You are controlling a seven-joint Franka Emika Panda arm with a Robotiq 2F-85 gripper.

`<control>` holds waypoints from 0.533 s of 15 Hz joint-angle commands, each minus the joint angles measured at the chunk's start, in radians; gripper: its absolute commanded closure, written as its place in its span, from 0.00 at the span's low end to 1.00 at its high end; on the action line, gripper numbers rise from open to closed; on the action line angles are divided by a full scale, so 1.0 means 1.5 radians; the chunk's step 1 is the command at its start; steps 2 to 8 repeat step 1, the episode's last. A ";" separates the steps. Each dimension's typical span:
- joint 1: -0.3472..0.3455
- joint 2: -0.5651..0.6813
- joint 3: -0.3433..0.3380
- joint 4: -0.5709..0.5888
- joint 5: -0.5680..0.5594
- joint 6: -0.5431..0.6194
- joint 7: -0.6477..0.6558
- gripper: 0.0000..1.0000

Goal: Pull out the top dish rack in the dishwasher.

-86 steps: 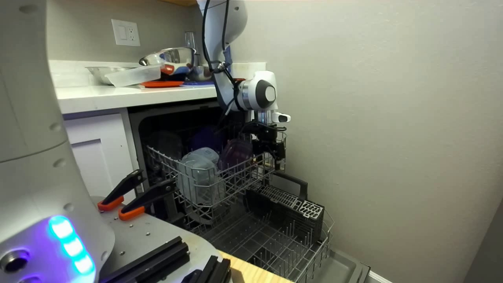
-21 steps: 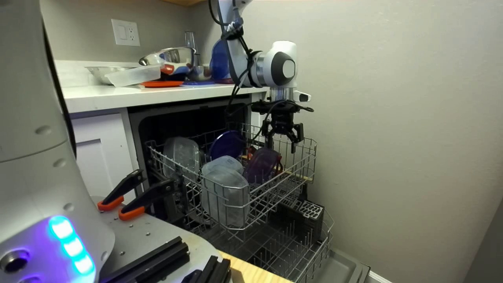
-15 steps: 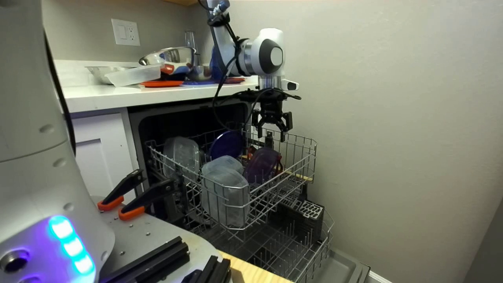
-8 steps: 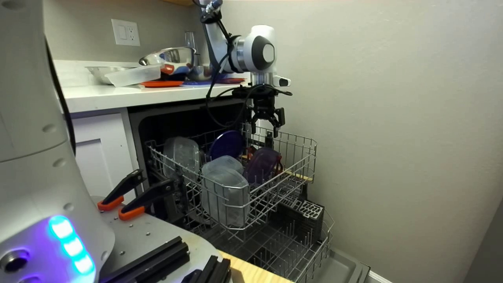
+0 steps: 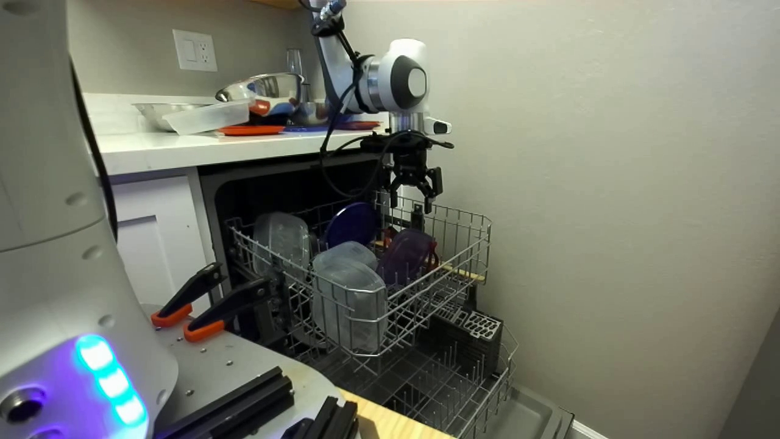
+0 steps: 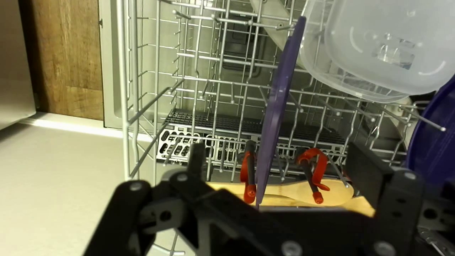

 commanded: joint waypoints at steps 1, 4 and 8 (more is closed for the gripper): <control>0.001 0.000 -0.001 0.001 0.002 -0.002 -0.001 0.00; 0.001 0.000 -0.001 0.001 0.002 -0.002 -0.001 0.00; 0.001 0.000 -0.001 0.001 0.002 -0.002 -0.001 0.00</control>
